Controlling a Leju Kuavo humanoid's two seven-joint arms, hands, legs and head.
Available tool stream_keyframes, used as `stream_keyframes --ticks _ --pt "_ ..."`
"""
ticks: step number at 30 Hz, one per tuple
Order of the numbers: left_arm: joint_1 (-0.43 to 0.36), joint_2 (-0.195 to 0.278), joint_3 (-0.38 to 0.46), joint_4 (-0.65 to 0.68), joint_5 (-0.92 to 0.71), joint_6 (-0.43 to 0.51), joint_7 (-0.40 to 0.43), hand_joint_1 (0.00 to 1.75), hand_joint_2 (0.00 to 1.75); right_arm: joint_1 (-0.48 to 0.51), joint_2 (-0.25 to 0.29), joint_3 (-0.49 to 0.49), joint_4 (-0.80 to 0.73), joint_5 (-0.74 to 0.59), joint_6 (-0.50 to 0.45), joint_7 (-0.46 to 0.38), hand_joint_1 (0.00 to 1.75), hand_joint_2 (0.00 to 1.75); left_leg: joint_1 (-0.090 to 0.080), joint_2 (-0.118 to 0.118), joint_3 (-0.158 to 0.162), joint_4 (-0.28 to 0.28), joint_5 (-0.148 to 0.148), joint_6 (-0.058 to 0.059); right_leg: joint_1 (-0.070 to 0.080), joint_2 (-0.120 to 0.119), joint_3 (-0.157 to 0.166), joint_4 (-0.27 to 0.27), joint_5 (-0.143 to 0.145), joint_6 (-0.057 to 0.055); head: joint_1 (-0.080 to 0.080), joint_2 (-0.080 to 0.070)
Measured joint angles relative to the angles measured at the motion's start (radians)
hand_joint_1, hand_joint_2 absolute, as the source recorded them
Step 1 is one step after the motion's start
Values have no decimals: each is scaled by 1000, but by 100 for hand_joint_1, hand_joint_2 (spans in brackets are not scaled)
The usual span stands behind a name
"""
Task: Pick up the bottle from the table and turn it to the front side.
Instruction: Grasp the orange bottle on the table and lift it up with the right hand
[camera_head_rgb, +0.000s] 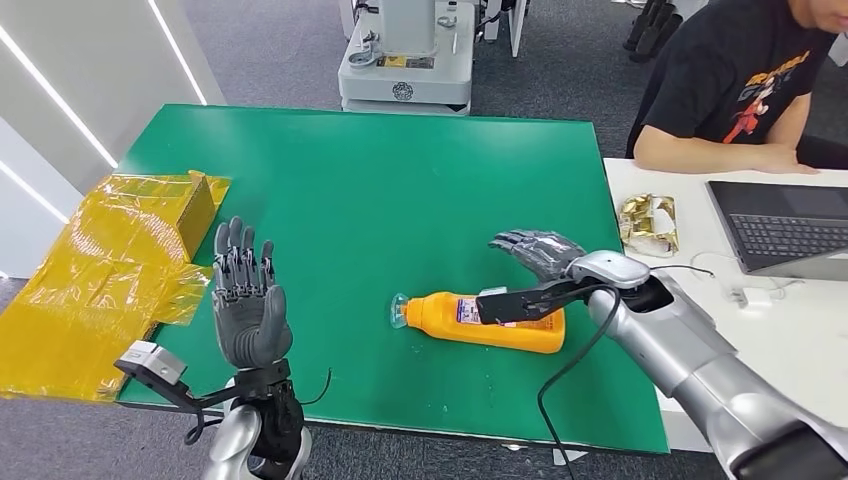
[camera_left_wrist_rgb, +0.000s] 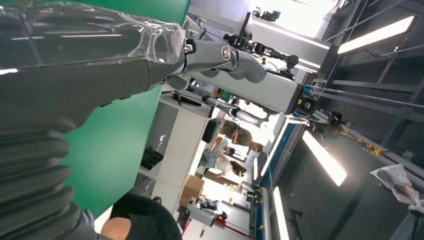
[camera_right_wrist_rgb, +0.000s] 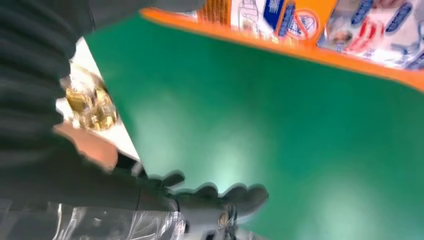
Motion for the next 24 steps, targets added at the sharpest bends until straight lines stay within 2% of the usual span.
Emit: stream_keyframes --ticks 16,24 --pt "-25 7 0 23 23 19 -12 0 175 -84 55 112 124 -61 44 -51 0 175 0 0 0 1 0 0 0 0 0 0 0 0 0 0" --pt "-25 13 0 23 31 40 -24 0 175 -110 75 146 128 -104 4 -40 0 175 0 0 0 1 0 0 0 0 0 0 0 0 0 0"
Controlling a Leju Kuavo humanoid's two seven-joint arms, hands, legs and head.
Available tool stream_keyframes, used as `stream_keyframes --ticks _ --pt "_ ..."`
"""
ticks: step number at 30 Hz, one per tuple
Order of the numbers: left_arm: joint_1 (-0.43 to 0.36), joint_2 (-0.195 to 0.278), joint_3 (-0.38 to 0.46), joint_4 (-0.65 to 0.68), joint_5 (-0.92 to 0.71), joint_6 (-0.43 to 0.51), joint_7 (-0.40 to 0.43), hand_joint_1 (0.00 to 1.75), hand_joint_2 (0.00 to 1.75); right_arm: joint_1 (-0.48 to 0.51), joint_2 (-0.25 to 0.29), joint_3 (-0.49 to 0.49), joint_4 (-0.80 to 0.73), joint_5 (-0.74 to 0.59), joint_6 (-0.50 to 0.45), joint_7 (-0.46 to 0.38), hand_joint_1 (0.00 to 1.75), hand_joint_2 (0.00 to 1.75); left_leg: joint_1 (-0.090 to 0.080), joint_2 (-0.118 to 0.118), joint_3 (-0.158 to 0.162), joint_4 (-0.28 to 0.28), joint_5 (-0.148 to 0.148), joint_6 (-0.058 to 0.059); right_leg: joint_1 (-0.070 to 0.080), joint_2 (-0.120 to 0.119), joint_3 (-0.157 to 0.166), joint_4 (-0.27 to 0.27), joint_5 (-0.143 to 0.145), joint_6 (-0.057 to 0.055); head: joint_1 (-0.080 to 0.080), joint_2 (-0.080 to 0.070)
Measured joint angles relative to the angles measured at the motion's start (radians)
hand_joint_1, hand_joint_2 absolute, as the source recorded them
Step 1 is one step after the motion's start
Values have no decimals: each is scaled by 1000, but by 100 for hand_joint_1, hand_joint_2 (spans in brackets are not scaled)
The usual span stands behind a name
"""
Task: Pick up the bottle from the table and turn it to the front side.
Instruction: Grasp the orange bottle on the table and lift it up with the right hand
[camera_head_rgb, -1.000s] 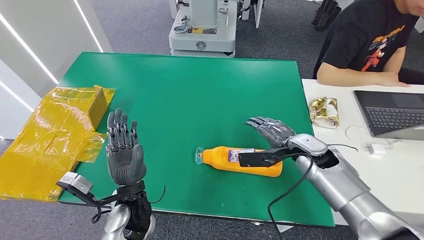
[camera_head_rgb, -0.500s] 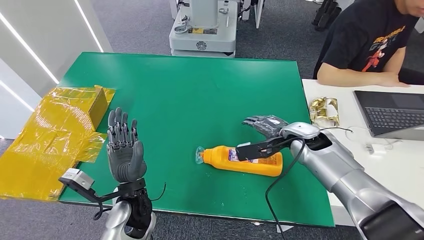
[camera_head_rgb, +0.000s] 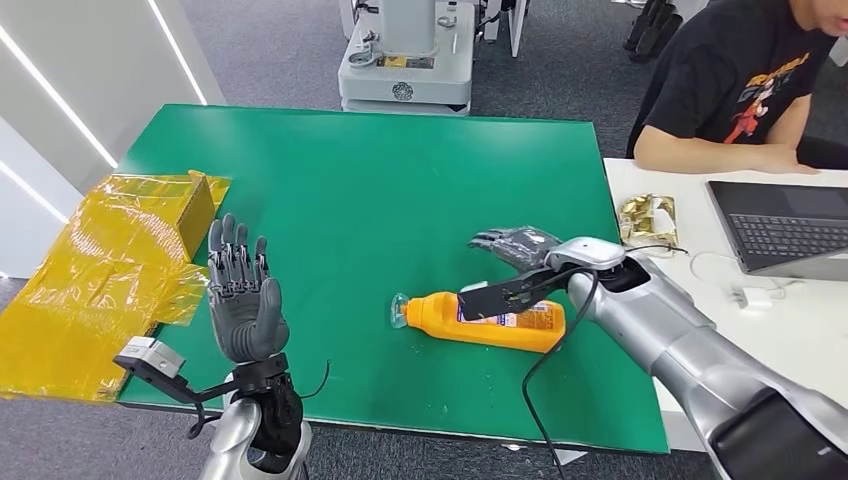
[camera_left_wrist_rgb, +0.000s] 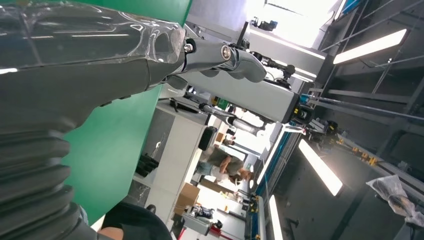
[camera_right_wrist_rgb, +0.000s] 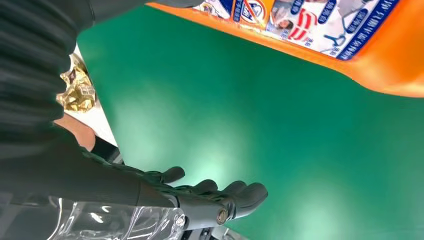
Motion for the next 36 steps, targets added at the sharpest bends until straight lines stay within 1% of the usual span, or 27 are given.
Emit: stream_keyframes --ticks 9,15,20,27,36 --pt "0 2 0 0 4 6 -2 0 175 -28 4 23 -38 -46 -36 12 0 175 0 0 0 0 0 0 0 0 0 0 0 0 0 0" --pt "1 8 0 0 5 17 -7 0 175 -14 3 51 -89 -115 -6 27 0 175 0 0 0 0 0 0 0 1 0 0 0 0 0 0" --pt "1 12 0 0 6 21 -9 0 175 5 -3 75 -113 -144 13 34 0 175 0 0 0 0 0 0 0 0 0 0 0 0 0 0" --pt "-5 15 -1 4 16 10 -9 0 175 33 -31 125 -116 -204 20 43 0 175 0 0 0 1 0 0 0 0 0 -1 0 0 0 0" --pt "-20 15 -1 20 21 1 -9 0 175 57 -68 168 -116 -225 23 52 0 175 0 0 0 1 0 0 0 1 -1 -1 0 0 0 0"
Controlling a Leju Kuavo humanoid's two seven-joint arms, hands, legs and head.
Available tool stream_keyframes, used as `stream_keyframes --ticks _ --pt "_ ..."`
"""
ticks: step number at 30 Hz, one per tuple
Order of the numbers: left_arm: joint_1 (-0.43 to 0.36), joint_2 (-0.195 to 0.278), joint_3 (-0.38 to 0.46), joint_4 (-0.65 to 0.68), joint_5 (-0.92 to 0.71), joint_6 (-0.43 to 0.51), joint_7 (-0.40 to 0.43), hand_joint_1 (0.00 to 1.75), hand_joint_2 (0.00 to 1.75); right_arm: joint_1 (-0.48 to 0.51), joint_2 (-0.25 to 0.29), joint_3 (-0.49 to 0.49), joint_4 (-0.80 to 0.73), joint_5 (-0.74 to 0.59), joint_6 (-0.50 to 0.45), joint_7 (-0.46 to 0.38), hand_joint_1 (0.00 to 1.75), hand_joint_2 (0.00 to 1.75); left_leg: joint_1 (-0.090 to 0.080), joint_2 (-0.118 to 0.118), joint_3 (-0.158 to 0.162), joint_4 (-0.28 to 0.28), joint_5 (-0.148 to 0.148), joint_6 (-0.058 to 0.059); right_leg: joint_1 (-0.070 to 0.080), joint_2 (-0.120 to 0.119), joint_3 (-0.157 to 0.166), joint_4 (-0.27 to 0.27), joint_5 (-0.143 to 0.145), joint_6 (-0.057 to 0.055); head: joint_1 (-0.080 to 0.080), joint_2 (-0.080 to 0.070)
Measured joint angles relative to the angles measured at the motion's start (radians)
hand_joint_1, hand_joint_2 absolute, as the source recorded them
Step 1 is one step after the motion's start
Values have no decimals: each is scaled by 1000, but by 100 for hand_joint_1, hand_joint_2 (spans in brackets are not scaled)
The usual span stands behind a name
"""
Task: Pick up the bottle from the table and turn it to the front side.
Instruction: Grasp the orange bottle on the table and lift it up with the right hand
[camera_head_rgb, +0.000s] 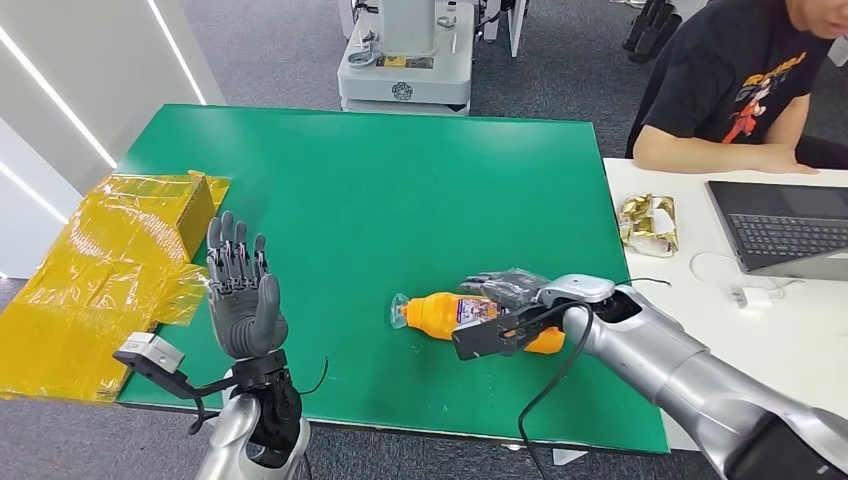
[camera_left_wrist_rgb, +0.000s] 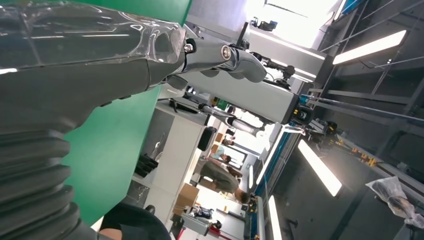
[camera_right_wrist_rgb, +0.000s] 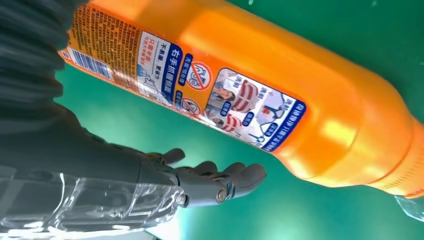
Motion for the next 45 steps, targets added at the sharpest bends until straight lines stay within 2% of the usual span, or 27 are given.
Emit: stream_keyframes --ticks 14,22,30,35,36,39,40,45 --pt "-3 1 0 4 1 -1 0 0 175 0 -26 38 -3 -1 8 9 0 175 0 0 0 0 0 0 0 0 0 0 0 0 0 0" --pt "18 5 1 1 2 -1 0 0 175 -15 -49 67 -6 14 38 57 0 175 0 0 0 0 0 0 0 0 0 0 0 0 0 0" --pt "51 4 7 -43 -10 -6 14 0 175 26 -82 83 -31 21 -17 107 0 175 0 0 0 0 0 0 0 -1 0 0 0 0 0 0" --pt "65 4 15 -77 -16 -5 21 0 175 46 -82 83 -33 60 -43 140 0 175 0 0 0 0 -1 0 0 0 1 0 0 0 0 0" --pt "69 4 19 -85 -16 -3 21 0 175 47 -77 83 -31 70 -47 145 31 175 0 0 0 0 -1 0 0 0 1 0 0 0 0 0" --pt "87 4 29 -107 -17 3 21 0 175 53 -53 80 -15 102 -67 153 161 175 0 0 0 -1 0 0 0 0 1 0 0 0 0 0" --pt "95 4 32 -114 -17 5 21 0 175 54 -43 78 -7 113 -74 152 174 175 0 0 0 -1 0 0 0 0 1 0 0 0 0 0" --pt "118 5 35 -134 -18 14 21 0 175 67 -6 70 23 148 -108 138 175 175 0 0 0 -1 0 0 0 0 1 0 0 0 0 0"
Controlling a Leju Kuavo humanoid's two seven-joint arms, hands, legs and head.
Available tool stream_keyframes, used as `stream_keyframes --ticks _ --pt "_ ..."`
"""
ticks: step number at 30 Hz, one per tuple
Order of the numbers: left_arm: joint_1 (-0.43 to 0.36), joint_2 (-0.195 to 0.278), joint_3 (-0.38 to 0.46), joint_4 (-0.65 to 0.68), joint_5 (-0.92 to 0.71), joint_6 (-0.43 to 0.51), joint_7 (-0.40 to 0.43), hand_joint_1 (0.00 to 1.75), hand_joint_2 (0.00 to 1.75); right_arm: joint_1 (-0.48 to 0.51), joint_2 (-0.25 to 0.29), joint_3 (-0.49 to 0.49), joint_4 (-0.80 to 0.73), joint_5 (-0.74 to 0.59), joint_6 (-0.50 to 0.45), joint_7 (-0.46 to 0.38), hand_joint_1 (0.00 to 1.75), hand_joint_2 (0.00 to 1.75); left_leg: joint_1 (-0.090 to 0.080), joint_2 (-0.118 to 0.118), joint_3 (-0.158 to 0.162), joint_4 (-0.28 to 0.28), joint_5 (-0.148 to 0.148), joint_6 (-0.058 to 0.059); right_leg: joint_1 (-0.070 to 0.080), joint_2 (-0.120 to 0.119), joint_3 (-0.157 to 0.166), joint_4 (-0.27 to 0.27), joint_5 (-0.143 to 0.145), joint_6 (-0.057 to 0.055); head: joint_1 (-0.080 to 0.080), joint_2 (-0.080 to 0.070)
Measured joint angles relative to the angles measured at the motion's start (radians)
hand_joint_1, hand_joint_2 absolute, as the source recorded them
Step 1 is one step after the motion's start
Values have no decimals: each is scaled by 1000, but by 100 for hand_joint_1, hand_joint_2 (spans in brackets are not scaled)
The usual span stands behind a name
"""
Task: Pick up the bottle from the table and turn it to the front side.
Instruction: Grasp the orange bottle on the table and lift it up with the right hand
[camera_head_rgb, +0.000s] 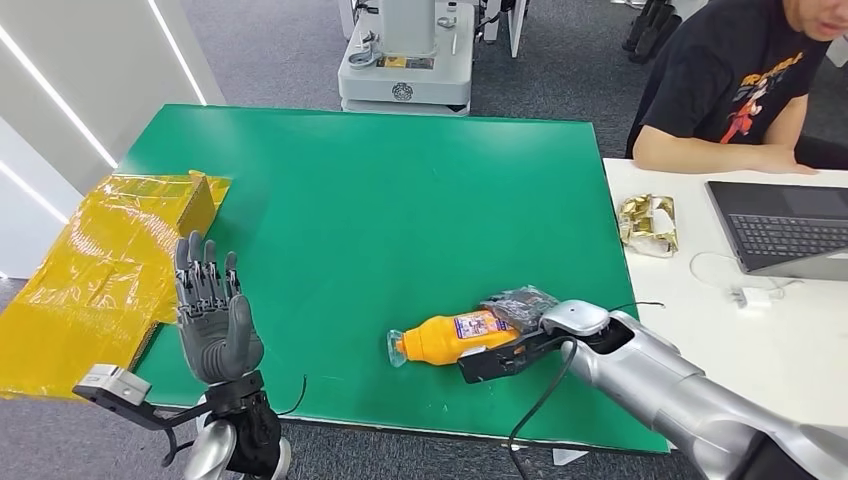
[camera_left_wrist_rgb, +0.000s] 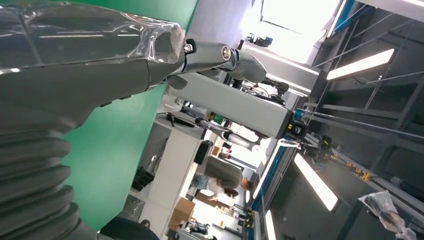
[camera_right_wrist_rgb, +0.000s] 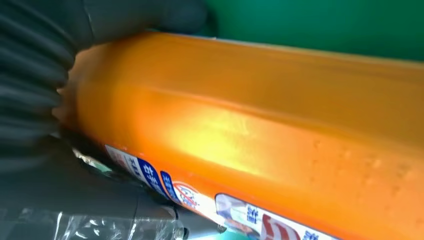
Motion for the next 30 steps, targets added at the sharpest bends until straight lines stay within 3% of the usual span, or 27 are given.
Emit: stream_keyframes --ticks 9,21,30 --pt "9 4 0 -16 0 18 -1 0 175 48 35 -64 10 54 -71 3 175 175 0 0 1 0 0 0 0 0 1 0 0 0 0 0" --pt "14 3 0 -16 -13 21 -1 0 175 159 37 -223 -44 109 -189 30 175 175 0 0 0 0 0 0 0 0 0 0 0 0 0 0" --pt "14 -13 0 -16 -35 9 7 0 175 257 56 -402 -149 92 -386 35 175 175 0 -1 -1 0 0 1 0 -1 0 0 -1 1 0 0"
